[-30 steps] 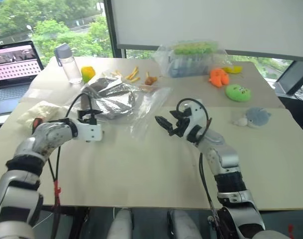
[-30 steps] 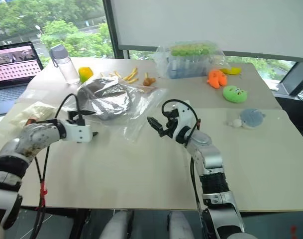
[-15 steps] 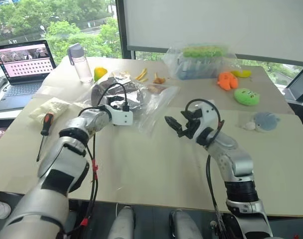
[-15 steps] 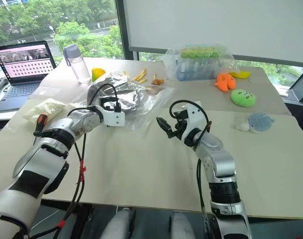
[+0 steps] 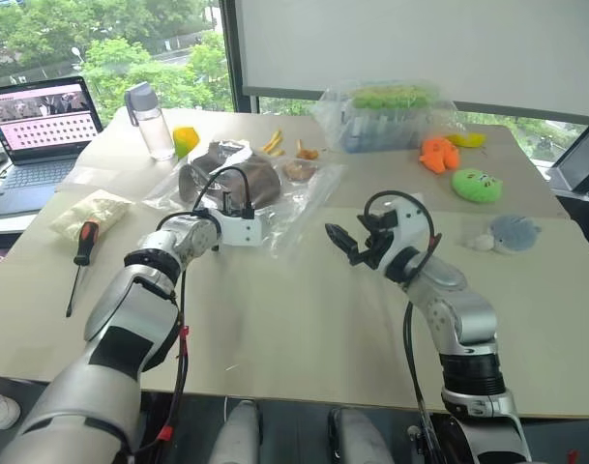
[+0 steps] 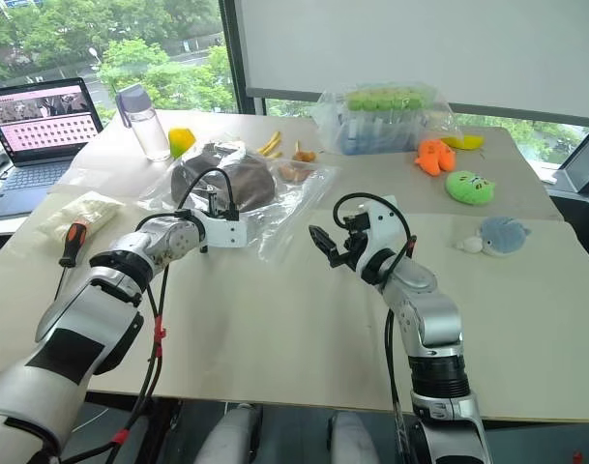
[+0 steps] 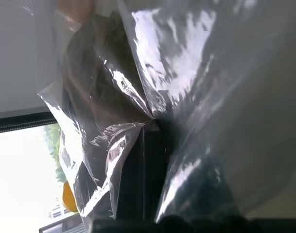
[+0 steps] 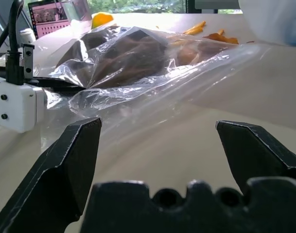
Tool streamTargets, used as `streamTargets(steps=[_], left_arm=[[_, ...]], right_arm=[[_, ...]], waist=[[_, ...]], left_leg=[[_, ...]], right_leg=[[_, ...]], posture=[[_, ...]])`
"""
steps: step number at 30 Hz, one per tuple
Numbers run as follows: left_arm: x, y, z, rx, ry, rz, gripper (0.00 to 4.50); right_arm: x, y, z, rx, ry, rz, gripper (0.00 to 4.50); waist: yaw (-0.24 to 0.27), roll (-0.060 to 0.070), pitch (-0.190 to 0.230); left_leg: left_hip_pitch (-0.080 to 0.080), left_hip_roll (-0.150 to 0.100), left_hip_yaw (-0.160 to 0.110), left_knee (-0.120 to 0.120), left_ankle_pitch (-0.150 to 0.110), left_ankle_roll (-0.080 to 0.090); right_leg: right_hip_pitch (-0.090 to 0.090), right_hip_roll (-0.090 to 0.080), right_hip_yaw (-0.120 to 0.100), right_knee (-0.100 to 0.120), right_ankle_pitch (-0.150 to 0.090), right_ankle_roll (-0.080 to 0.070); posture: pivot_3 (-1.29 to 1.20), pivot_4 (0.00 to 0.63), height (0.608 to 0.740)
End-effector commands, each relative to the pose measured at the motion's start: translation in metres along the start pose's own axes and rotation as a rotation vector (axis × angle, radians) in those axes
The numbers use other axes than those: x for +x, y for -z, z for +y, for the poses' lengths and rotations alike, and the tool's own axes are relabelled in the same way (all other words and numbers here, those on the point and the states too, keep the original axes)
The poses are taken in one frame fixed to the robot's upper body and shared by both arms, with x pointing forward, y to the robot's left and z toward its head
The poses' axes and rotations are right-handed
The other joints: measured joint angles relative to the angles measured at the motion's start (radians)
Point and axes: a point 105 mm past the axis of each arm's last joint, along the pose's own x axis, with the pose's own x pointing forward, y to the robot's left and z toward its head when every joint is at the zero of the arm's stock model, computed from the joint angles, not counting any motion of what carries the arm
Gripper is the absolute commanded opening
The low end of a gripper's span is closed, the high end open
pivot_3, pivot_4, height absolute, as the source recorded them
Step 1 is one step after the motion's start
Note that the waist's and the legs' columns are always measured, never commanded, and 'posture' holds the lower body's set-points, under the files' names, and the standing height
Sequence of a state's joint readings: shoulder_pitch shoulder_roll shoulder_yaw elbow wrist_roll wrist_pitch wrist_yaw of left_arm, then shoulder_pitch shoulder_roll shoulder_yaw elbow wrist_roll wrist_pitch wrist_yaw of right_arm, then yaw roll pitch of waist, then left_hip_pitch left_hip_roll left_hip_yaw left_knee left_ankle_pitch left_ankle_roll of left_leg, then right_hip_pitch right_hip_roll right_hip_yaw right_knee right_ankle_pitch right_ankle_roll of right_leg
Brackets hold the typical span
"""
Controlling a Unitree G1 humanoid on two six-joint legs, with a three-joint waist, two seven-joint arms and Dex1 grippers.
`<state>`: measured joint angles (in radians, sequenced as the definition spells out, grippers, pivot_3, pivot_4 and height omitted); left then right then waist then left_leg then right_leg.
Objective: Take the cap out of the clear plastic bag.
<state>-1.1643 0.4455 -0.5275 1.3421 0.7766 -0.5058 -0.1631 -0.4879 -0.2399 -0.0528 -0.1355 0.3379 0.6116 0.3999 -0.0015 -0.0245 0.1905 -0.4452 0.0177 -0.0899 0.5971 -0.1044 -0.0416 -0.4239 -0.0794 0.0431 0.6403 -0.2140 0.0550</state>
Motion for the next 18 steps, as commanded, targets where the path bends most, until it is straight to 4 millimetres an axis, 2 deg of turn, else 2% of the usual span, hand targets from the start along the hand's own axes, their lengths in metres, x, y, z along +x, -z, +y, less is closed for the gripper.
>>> streamTargets(steps=[1, 3, 7, 12, 14, 18], left_arm=[[-0.007, -0.049, -0.018, 0.088, 0.074, -0.312, 0.03], [-0.019, -0.067, -0.034, 0.134, 0.123, -0.468, 0.03], [-0.042, -0.092, -0.053, 0.181, 0.177, -0.691, 0.03], [-0.072, -0.119, -0.063, 0.265, 0.196, -0.933, 0.03], [-0.076, -0.118, -0.064, 0.277, 0.202, -0.952, 0.03], [-0.067, -0.069, -0.06, 0.353, 0.259, -0.729, 0.03]], right_arm=[[-0.002, -0.026, -0.007, -0.028, 0.002, -0.083, 4.5], [-0.003, -0.031, -0.01, -0.037, 0.006, -0.092, 4.5], [-0.005, -0.035, -0.016, -0.049, 0.019, -0.099, 4.5], [-0.004, -0.033, -0.017, -0.051, 0.022, -0.094, 4.5], [-0.003, -0.032, -0.016, -0.051, 0.019, -0.094, 4.5], [-0.001, -0.032, -0.013, -0.055, 0.011, -0.095, 4.5]], waist=[[0.0, 0.0, 0.0], [-0.001, 0.0, 0.0], [-0.006, 0.0, 0.0], [-0.012, 0.0, 0.0], [-0.012, 0.0, 0.0], [-0.018, 0.0, 0.0]], left_leg=[[0.0, 0.0, 0.0, 0.0, 0.0, 0.0], [0.0, 0.0, 0.0, 0.0, 0.0, 0.0], [0.0, 0.0, 0.001, -0.001, 0.0, 0.0], [0.0, 0.0, 0.002, -0.001, 0.0, 0.0], [0.0, 0.0, 0.002, -0.001, 0.0, 0.0], [0.001, 0.0, 0.002, -0.001, 0.0, 0.001]], right_leg=[[0.0, 0.0, 0.0, 0.0, 0.0, 0.0], [0.0, -0.001, 0.0, -0.001, 0.0, 0.0], [0.001, -0.001, 0.0, -0.002, 0.0, 0.0], [0.001, -0.002, 0.001, -0.003, -0.001, 0.0], [0.001, -0.002, 0.001, -0.003, -0.001, 0.0], [0.001, -0.002, 0.001, -0.002, -0.001, 0.0]], posture=[[0.0, 0.15, 0.74], [0.0, 0.15, 0.74], [0.0, 0.15, 0.74], [0.0, 0.15, 0.74], [0.0, 0.15, 0.74], [0.0, 0.15, 0.74]])
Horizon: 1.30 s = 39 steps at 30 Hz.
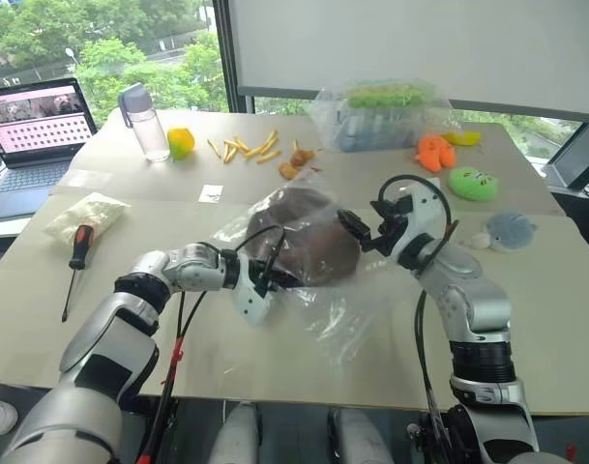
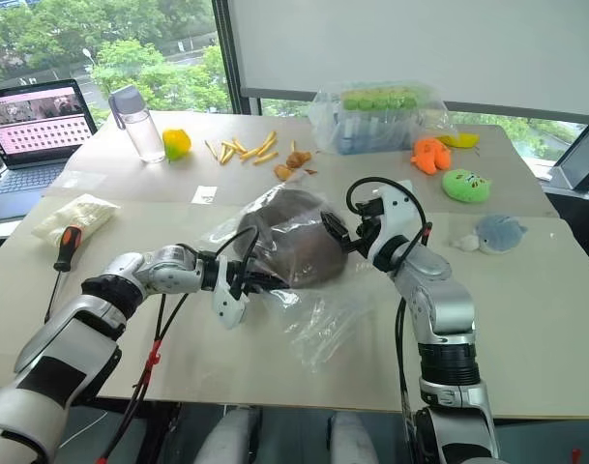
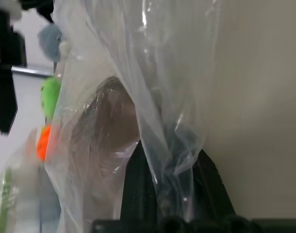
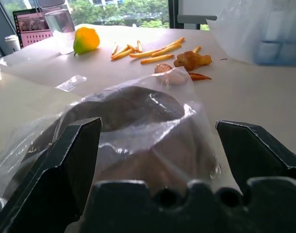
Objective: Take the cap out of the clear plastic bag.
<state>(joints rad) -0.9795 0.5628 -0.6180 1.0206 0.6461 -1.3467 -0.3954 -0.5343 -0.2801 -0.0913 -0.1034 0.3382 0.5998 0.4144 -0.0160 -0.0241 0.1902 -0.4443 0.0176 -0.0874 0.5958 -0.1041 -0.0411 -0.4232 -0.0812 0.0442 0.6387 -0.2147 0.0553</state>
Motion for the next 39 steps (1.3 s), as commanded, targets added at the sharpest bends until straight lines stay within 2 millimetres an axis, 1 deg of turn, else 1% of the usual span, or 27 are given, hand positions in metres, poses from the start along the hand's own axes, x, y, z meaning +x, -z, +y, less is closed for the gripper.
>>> streamTargets(steps=[1, 2, 3, 5, 7, 8, 9, 10, 12, 13, 15, 16, 17, 19, 21, 24, 26, 28, 29, 31, 32, 33, 34, 35, 37, 38, 39], left_arm=[[-0.033, 0.042, -0.015, 0.024, 0.12, 0.251, 0.03], [-0.04, 0.055, -0.013, 0.04, 0.122, 0.331, 0.03], [-0.051, 0.072, -0.012, 0.076, 0.143, 0.443, 0.03], [-0.069, 0.095, -0.005, 0.13, 0.143, 0.604, 0.03], [-0.085, 0.11, 0.006, 0.17, 0.119, 0.731, 0.58], [-0.092, 0.116, 0.01, 0.179, 0.111, 0.779, 0.74], [-0.098, 0.121, 0.015, 0.174, 0.097, 0.83, 1.17], [-0.106, 0.127, 0.02, 0.158, 0.077, 0.897, 1.46], [-0.117, 0.133, 0.024, 0.124, 0.053, 0.971, 2.17], [-0.119, 0.135, 0.024, 0.113, 0.048, 0.986, 2.45], [-0.12, 0.135, 0.025, 0.079, 0.02, 0.99, 3.19], [-0.12, 0.134, 0.025, 0.049, 0.0, 0.985, 3.44], [-0.12, 0.134, 0.024, -0.01, -0.031, 0.984, 3.88], [-0.119, 0.131, 0.026, -0.147, -0.119, 0.949, 4.47], [-0.117, 0.126, 0.035, -0.303, -0.251, 0.876, 4.47], [-0.103, 0.112, 0.027, -0.419, -0.253, 0.725, 4.47], [-0.094, 0.105, 0.022, -0.459, -0.241, 0.651, 4.47], [-0.093, 0.101, 0.023, -0.464, -0.24, 0.618, 4.47], [-0.096, 0.1, 0.024, -0.476, -0.244, 0.616, 4.47], [-0.112, 0.102, 0.024, -0.529, -0.257, 0.643, 4.47], [-0.127, 0.105, 0.023, -0.538, -0.256, 0.688, 4.47], [-0.137, 0.106, 0.022, -0.542, -0.255, 0.718, 4.47], [-0.16, 0.108, 0.023, -0.552, -0.259, 0.783, 4.47], [-0.176, 0.109, 0.024, -0.561, -0.263, 0.826, 4.47], [-0.214, 0.105, 0.032, -0.572, -0.291, 0.904, 4.47], [-0.229, 0.102, 0.037, -0.572, -0.307, 0.929, 4.47], [-0.239, 0.099, 0.041, -0.573, -0.318, 0.944, 4.47]], right_arm=[[0.001, -0.017, 0.003, -0.024, -0.018, -0.067, 4.5], [0.002, -0.017, 0.003, -0.025, -0.019, -0.067, 4.5], [0.002, -0.017, 0.003, -0.025, -0.019, -0.067, 4.5], [0.001, -0.017, 0.004, -0.025, -0.021, -0.068, 4.5], [0.001, -0.017, 0.004, -0.024, -0.023, -0.068, 4.5], [0.001, -0.016, 0.005, -0.024, -0.023, -0.067, 4.5], [0.001, -0.016, 0.005, -0.024, -0.024, -0.067, 4.5], [0.001, -0.016, 0.005, -0.023, -0.025, -0.066, 4.5], [0.001, -0.015, 0.006, -0.023, -0.029, -0.062, 4.5], [0.001, -0.015, 0.007, -0.023, -0.031, -0.062, 4.5], [0.001, -0.015, 0.007, -0.022, -0.035, -0.062, 4.5], [0.001, -0.015, 0.008, -0.023, -0.037, -0.062, 4.5], [0.002, -0.016, 0.008, -0.023, -0.039, -0.062, 4.5], [0.003, -0.016, 0.009, -0.023, -0.045, -0.063, 4.5], [0.005, -0.016, 0.011, -0.021, -0.051, -0.064, 4.5], [0.009, -0.015, 0.014, -0.016, -0.068, -0.067, 4.5], [0.012, -0.015, 0.016, -0.018, -0.078, -0.067, 4.5], [0.014, -0.016, 0.018, -0.022, -0.091, -0.069, 4.5], [0.015, -0.017, 0.019, -0.022, -0.095, -0.071, 4.5], [0.016, -0.018, 0.021, -0.022, -0.106, -0.074, 4.5], [0.016, -0.018, 0.022, -0.023, -0.112, -0.075, 4.5], [0.016, -0.019, 0.022, -0.024, -0.117, -0.075, 4.5], [0.015, -0.019, 0.024, -0.028, -0.127, -0.076, 4.5], [0.015, -0.02, 0.025, -0.031, -0.134, -0.076, 4.5], [0.013, -0.023, 0.029, -0.042, -0.159, -0.077, 4.5], [0.012, -0.025, 0.031, -0.047, -0.176, -0.079, 4.5], [0.011, -0.027, 0.032, -0.05, -0.187, -0.081, 4.5]], waist=[[-0.006, 0.0, 0.0], [-0.008, 0.0, 0.0], [-0.011, 0.0, 0.0], [-0.011, 0.0, 0.0], [-0.018, 0.0, 0.0], [-0.022, 0.0, 0.0], [-0.025, 0.0, 0.0], [-0.026, 0.0, 0.0], [-0.025, 0.0, 0.0], [-0.025, 0.0, 0.0], [-0.024, 0.0, 0.0], [-0.024, -0.001, 0.0], [-0.024, -0.001, 0.0], [-0.025, -0.001, 0.0], [-0.027, -0.001, 0.0], [-0.027, -0.001, 0.0], [-0.026, 0.0, 0.0], [-0.025, 0.0, 0.0], [-0.023, 0.0, 0.0], [-0.022, -0.001, 0.0], [-0.023, -0.001, 0.0], [-0.025, -0.001, 0.001], [-0.029, -0.001, 0.001], [-0.034, -0.001, 0.001], [-0.046, -0.001, 0.001], [-0.049, -0.001, 0.001], [-0.05, -0.001, 0.001]], left_leg=[[0.0, 0.0, 0.0, 0.0, 0.0, 0.0], [0.001, 0.0, 0.0, 0.001, 0.0, 0.0], [0.002, 0.0, 0.0, 0.001, 0.0, 0.0], [0.004, 0.0, 0.0, 0.001, 0.0, 0.0], [0.003, 0.0, 0.0, 0.002, -0.001, -0.001], [0.003, 0.0, 0.0, 0.002, -0.004, -0.006], [0.003, 0.0, 0.0, 0.002, -0.005, -0.007], [0.002, 0.0, 0.0, 0.001, -0.005, -0.007], [0.0, 0.0, 0.0, 0.0, 0.0, 0.0], [-0.001, 0.0, 0.0, -0.001, 0.0, 0.0], [-0.002, 0.0, 0.0, -0.002, 0.0, 0.0], [-0.002, 0.0, 0.0, -0.003, 0.0, 0.0], [-0.002, 0.0, 0.0, -0.003, 0.0, 0.0], [-0.002, 0.0, 0.0, -0.003, 0.0, 0.0], [-0.002, 0.0, 0.0, -0.003, 0.0, 0.0], [-0.001, 0.0, 0.0, -0.003, 0.0, 0.0], [-0.001, 0.0, 0.0, -0.003, 0.0, 0.0], [-0.001, 0.0, 0.0, -0.003, 0.0, 0.0], [-0.001, 0.0, 0.0, -0.003, 0.0, 0.0], [-0.001, 0.0, 0.0, -0.002, 0.0, 0.0], [-0.001, 0.0, 0.0, -0.002, 0.0, 0.0], [-0.001, 0.0, 0.0, -0.002, 0.0, 0.0], [-0.001, 0.0, 0.0, -0.002, 0.0, 0.0], [-0.001, 0.001, 0.0, -0.002, 0.0, 0.0], [-0.001, 0.002, 0.0, -0.003, 0.0, 0.0], [-0.001, 0.002, 0.0, -0.003, 0.0, 0.0], [-0.001, 0.002, 0.0, -0.003, 0.0, 0.0]], right_leg=[[0.0, 0.0, 0.0, 0.001, 0.0, 0.0], [0.0, 0.001, 0.0, 0.003, 0.0, 0.0], [0.0, 0.001, 0.0, 0.003, 0.0, 0.0], [0.001, 0.001, 0.0, 0.005, 0.0, 0.0], [0.001, 0.001, 0.0, 0.005, 0.0, 0.0], [0.0, 0.001, 0.0, 0.004, 0.0, 0.0], [0.0, 0.001, 0.0, 0.004, 0.0, 0.0], [-0.001, 0.001, 0.0, 0.004, -0.001, -0.001], [-0.003, 0.001, 0.0, 0.004, -0.003, 0.0], [-0.004, 0.001, 0.0, 0.004, -0.003, 0.0], [-0.004, 0.001, 0.0, 0.003, -0.004, 0.001], [-0.004, 0.001, 0.0, 0.002, -0.004, 0.001], [-0.004, 0.001, 0.0, 0.002, -0.004, 0.001], [-0.004, 0.001, 0.0, 0.003, -0.004, 0.001], [-0.004, 0.001, 0.0, 0.003, -0.004, 0.0], [-0.004, 0.001, 0.0, 0.003, -0.003, 0.0], [-0.004, 0.001, 0.0, 0.003, -0.003, 0.0], [-0.003, 0.001, 0.0, 0.003, -0.003, 0.0], [-0.003, 0.0, 0.0, 0.003, -0.003, 0.0], [-0.003, 0.0, 0.0, 0.003, -0.003, 0.0], [-0.003, 0.001, 0.0, 0.003, -0.003, 0.0], [-0.003, 0.001, 0.0, 0.003, -0.003, 0.0], [-0.003, 0.001, 0.0, 0.003, -0.003, 0.0], [-0.003, 0.001, 0.0, 0.003, -0.003, 0.0], [-0.004, 0.002, 0.0, 0.004, -0.003, -0.001], [-0.004, 0.002, 0.0, 0.004, -0.004, -0.001], [-0.004, 0.002, 0.0, 0.004, -0.004, -0.001]], posture=[[0.0, 0.15, 0.74], [0.0, 0.15, 0.74], [0.0, 0.15, 0.74], [0.0, 0.15, 0.74], [0.0, 0.15, 0.74], [0.0, 0.15, 0.74], [0.0, 0.15, 0.74], [0.0, 0.15, 0.74], [0.0, 0.15, 0.74], [0.0, 0.15, 0.74], [0.0, 0.15, 0.74], [0.0, 0.15, 0.74], [0.0, 0.15, 0.74], [0.0, 0.15, 0.74], [0.0, 0.15, 0.74], [0.0, 0.15, 0.74], [0.0, 0.15, 0.74], [0.0, 0.15, 0.74], [0.0, 0.15, 0.74], [0.0, 0.15, 0.74], [0.0, 0.15, 0.74], [0.0, 0.15, 0.74], [0.0, 0.15, 0.74], [0.0, 0.15, 0.74], [0.0, 0.15, 0.74], [0.0, 0.15, 0.74], [0.0, 0.15, 0.74]])
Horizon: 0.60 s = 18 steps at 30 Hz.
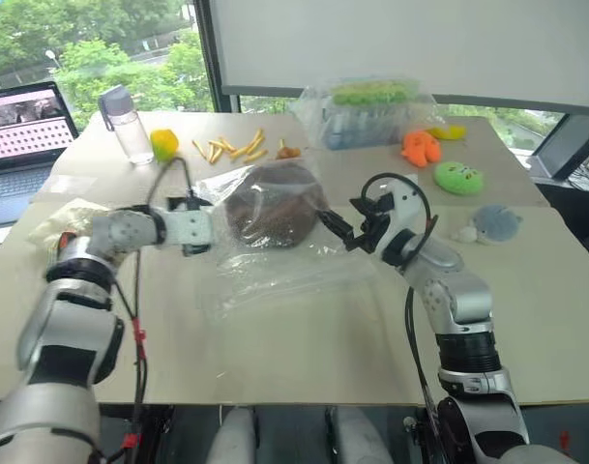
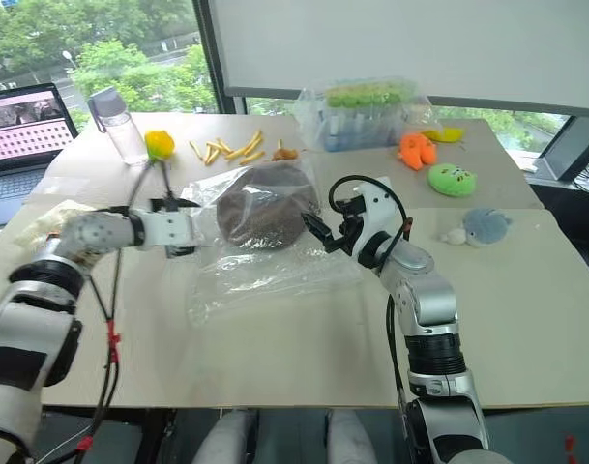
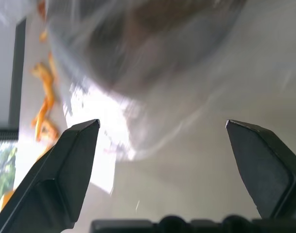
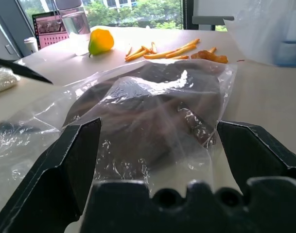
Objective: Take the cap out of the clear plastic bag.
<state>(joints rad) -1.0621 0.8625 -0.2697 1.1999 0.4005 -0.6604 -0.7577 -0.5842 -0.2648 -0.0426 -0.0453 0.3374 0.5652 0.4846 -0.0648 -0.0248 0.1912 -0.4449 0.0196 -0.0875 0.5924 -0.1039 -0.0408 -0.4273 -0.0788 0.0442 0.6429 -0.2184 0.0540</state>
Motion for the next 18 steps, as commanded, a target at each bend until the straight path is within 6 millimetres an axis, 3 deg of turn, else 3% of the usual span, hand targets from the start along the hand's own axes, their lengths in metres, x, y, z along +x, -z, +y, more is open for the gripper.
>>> streamTargets(steps=[1, 3, 5, 8, 12, 18], left_arm=[[-0.039, 0.002, 0.047, -0.016, -0.114, 0.011, 4.47], [-0.049, -0.007, 0.058, -0.025, -0.124, -0.032, 4.47], [-0.048, -0.031, 0.06, -0.069, -0.091, -0.147, 4.47], [-0.041, -0.075, 0.044, -0.15, 0.032, -0.342, 4.47], [-0.044, -0.137, -0.004, -0.37, 0.387, -0.536, 4.47], [-0.043, -0.158, -0.028, -0.457, 0.569, -0.556, 4.47]], right_arm=[[-0.003, -0.026, 0.014, -0.052, -0.087, -0.07, 4.5], [-0.005, -0.028, 0.016, -0.067, -0.118, -0.062, 4.5], [-0.012, -0.025, 0.021, -0.088, -0.179, -0.014, 4.5], [-0.025, -0.013, 0.031, -0.057, -0.266, 0.083, 4.5], [-0.046, -0.006, 0.041, -0.131, -0.344, 0.163, 4.5], [-0.073, -0.011, 0.058, -0.085, -0.436, 0.19, 4.5]], waist=[[-0.001, 0.0, 0.0], [0.006, 0.0, 0.0], [0.018, 0.0, 0.0], [0.034, 0.0, 0.0], [0.026, 0.0, 0.0], [0.004, 0.0, 0.0]], left_leg=[[0.0, 0.0, 0.0, 0.0, 0.0, 0.0], [0.0, 0.0, 0.0, 0.0, 0.0, 0.0], [0.0, 0.0, 0.0, 0.0, 0.0, 0.0], [-0.001, 0.0, 0.001, 0.001, 0.0, 0.0], [-0.001, 0.0, 0.002, 0.002, 0.0, 0.0], [0.002, 0.004, 0.002, 0.002, 0.0, 0.0]], right_leg=[[0.0, 0.0, 0.0, 0.0, 0.0, 0.0], [0.0, 0.0, 0.0, 0.0, 0.0, 0.0], [0.002, -0.001, -0.001, -0.001, 0.0, 0.0], [0.003, -0.003, -0.002, -0.001, -0.001, -0.002], [0.004, -0.004, -0.002, 0.0, -0.001, -0.002], [0.004, 0.001, -0.001, 0.003, -0.004, -0.003]], posture=[[0.0, 0.15, 0.74], [0.0, 0.15, 0.74], [0.0, 0.15, 0.74], [0.0, 0.15, 0.74], [0.0, 0.15, 0.74], [0.0, 0.15, 0.74]])
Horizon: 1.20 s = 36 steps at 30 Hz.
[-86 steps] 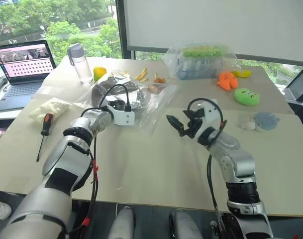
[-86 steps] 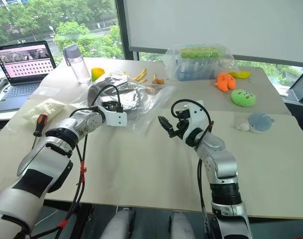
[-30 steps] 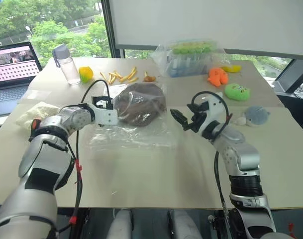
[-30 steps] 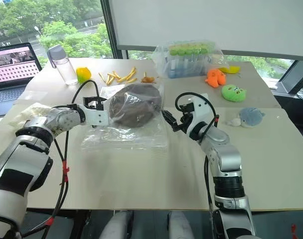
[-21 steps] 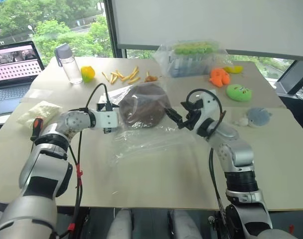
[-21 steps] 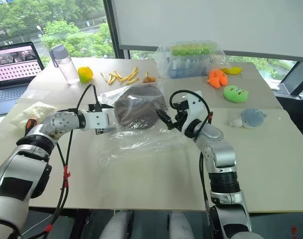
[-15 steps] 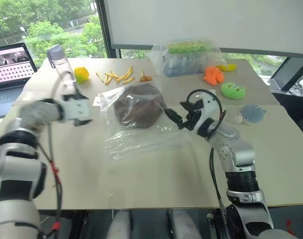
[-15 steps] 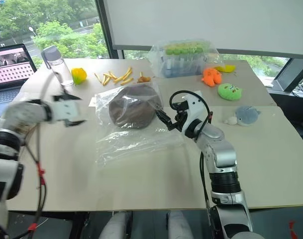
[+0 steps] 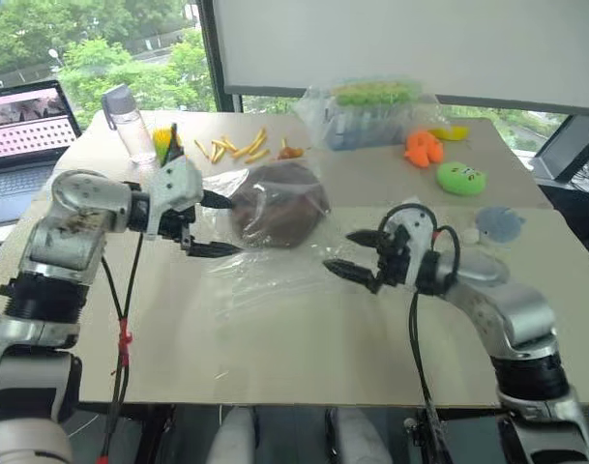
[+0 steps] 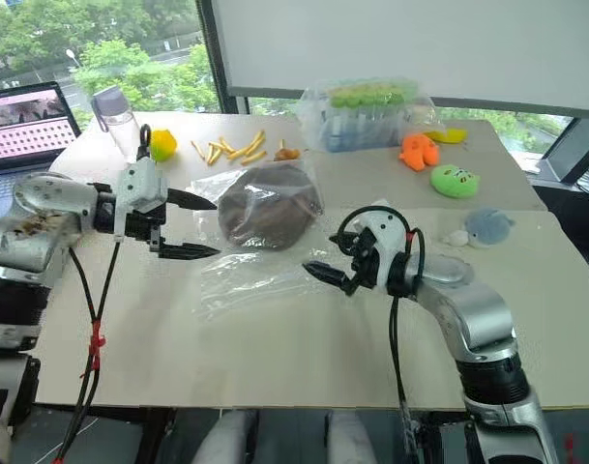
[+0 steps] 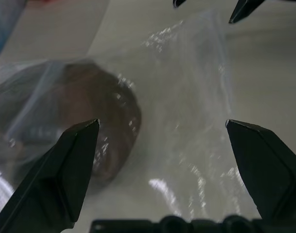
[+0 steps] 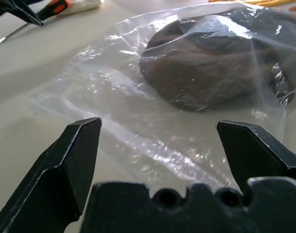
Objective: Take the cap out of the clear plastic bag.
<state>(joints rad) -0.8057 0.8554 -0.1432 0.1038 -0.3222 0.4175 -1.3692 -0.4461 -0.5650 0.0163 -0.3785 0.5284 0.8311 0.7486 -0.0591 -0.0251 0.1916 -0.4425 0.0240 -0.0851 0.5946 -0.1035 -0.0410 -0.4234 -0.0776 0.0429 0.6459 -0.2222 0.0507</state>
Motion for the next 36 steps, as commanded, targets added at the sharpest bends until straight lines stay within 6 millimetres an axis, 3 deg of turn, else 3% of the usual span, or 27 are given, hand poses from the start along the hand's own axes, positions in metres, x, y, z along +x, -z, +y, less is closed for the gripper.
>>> streamTargets(steps=[1, 4, 7, 13, 18, 25, 30, 36], left_arm=[[0.008, -0.008, -0.005, -0.026, 0.052, -0.013, 4.47], [0.013, -0.01, -0.004, -0.045, 0.062, -0.027, 4.47], [0.014, -0.013, -0.005, -0.069, 0.079, -0.041, 4.5], [0.008, -0.015, -0.016, -0.155, 0.162, -0.023, 4.5], [-0.003, -0.017, -0.029, -0.163, 0.231, 0.043, 4.5], [-0.013, -0.008, -0.048, -0.181, 0.288, 0.142, 4.5], [-0.017, -0.009, -0.043, -0.184, 0.25, 0.154, 4.5], [-0.018, -0.008, -0.047, -0.183, 0.258, 0.169, 4.5]], right_arm=[[-0.015, -0.015, 0.022, -0.021, -0.069, -0.037, 4.5], [-0.02, -0.01, 0.026, 0.003, -0.054, -0.019, 4.5], [-0.023, -0.002, 0.034, 0.076, -0.071, 0.008, 3.87], [-0.015, 0.009, 0.04, 0.125, -0.054, 0.029, 1.75], [0.004, 0.037, 0.037, 0.161, -0.026, 0.081, 0.06], [0.017, 0.055, 0.03, 0.175, -0.002, 0.071, 0.06], [0.032, 0.059, 0.014, 0.178, 0.051, 0.017, 0.06], [0.042, 0.057, 0.009, 0.152, 0.076, -0.022, 0.06]], waist=[[0.0, 0.0, 0.0], [0.002, 0.0, 0.0], [0.005, 0.0, 0.0], [0.012, 0.0, 0.0], [0.015, 0.0, 0.0], [0.015, 0.0, 0.0], [0.017, 0.0, 0.0], [0.016, 0.0, 0.0]], left_leg=[[0.001, 0.001, 0.0, 0.0, 0.0, 0.0], [0.002, 0.005, 0.0, 0.0, 0.0, 0.0], [0.002, 0.006, 0.001, 0.003, 0.0, 0.0], [0.001, 0.006, 0.002, 0.003, 0.0, 0.0], [0.001, 0.006, 0.002, 0.003, 0.0, 0.0], [0.0, 0.006, 0.002, 0.002, 0.0, 0.0], [-0.001, 0.006, 0.002, 0.003, 0.0, 0.0], [-0.001, 0.007, 0.003, 0.002, 0.0, 0.0]], right_leg=[[0.0, 0.001, 0.0, 0.001, -0.001, -0.002], [0.001, 0.004, -0.001, 0.001, -0.004, -0.01], [0.001, 0.004, -0.001, 0.001, -0.003, -0.011], [0.0, 0.004, -0.001, 0.0, -0.003, -0.011], [0.0, 0.004, -0.001, 0.0, -0.003, -0.011], [0.0, 0.003, -0.001, -0.002, -0.003, -0.011], [-0.001, 0.004, -0.001, -0.003, -0.003, -0.011], [-0.001, 0.004, -0.001, -0.002, -0.003, -0.011]], posture=[[0.0, 0.15, 0.74], [0.0, 0.15, 0.74], [0.0, 0.15, 0.74], [0.0, 0.15, 0.74], [0.0, 0.15, 0.74], [0.0, 0.15, 0.74], [0.0, 0.15, 0.74], [0.0, 0.15, 0.74]])
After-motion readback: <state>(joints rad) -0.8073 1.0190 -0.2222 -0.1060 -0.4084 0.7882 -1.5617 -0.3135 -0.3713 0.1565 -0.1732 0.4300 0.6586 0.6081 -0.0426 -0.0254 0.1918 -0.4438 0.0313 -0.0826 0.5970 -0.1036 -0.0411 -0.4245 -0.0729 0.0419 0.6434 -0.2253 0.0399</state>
